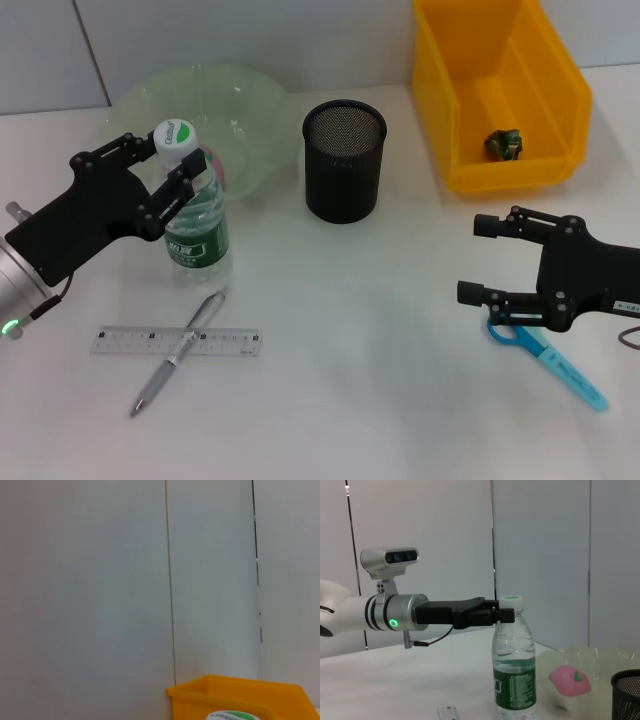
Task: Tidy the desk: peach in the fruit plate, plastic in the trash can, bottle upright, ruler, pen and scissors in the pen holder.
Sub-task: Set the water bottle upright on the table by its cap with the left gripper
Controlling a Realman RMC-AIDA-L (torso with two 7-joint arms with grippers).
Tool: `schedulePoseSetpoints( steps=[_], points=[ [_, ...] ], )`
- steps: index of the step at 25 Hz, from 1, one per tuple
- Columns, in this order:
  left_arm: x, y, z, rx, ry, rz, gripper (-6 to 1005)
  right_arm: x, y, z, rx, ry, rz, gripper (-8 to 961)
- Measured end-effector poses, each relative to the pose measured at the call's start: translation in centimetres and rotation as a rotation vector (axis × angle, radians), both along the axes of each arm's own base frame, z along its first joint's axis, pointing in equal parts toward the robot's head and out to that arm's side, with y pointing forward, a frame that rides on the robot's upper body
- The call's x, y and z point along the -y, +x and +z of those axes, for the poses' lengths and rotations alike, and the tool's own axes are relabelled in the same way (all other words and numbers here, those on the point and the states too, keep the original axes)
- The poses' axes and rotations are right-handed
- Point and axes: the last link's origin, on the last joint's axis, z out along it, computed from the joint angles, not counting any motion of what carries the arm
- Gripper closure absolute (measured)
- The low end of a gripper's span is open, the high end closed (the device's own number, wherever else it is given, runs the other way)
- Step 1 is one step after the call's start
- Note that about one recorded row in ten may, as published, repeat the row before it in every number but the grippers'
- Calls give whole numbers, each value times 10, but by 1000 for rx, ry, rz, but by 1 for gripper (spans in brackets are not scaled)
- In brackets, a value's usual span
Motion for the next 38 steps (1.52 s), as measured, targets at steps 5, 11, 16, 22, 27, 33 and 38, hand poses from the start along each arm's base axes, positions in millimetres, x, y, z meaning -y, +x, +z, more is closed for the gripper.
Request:
schedulePoseSetpoints(
  steps=[5, 11, 16, 22, 27, 33, 38],
  points=[
    [1, -1, -1, -6, 2, -1, 570, 0, -1, -1, 0, -2, 2, 129],
    [1, -2, -1, -8, 1, 5, 570, 0, -1, -2, -1, -5, 4, 129],
    [1, -3, -2, -9, 1, 11, 570, 0, -2, -4, 2, -13, 7, 128],
    [2, -4, -3, -15, 4, 11, 569, 0, -3, -5, 3, -12, 11, 129],
    [3, -5, -4, -16, 3, 18, 569, -1, -3, -5, 6, -10, 12, 129],
    [2, -8, -4, -6, 10, 42, 570, -2, -2, -6, 16, -11, 10, 128],
    [2, -8, -4, -4, 12, 44, 569, -2, -3, -7, 17, -14, 11, 128]
  ],
)
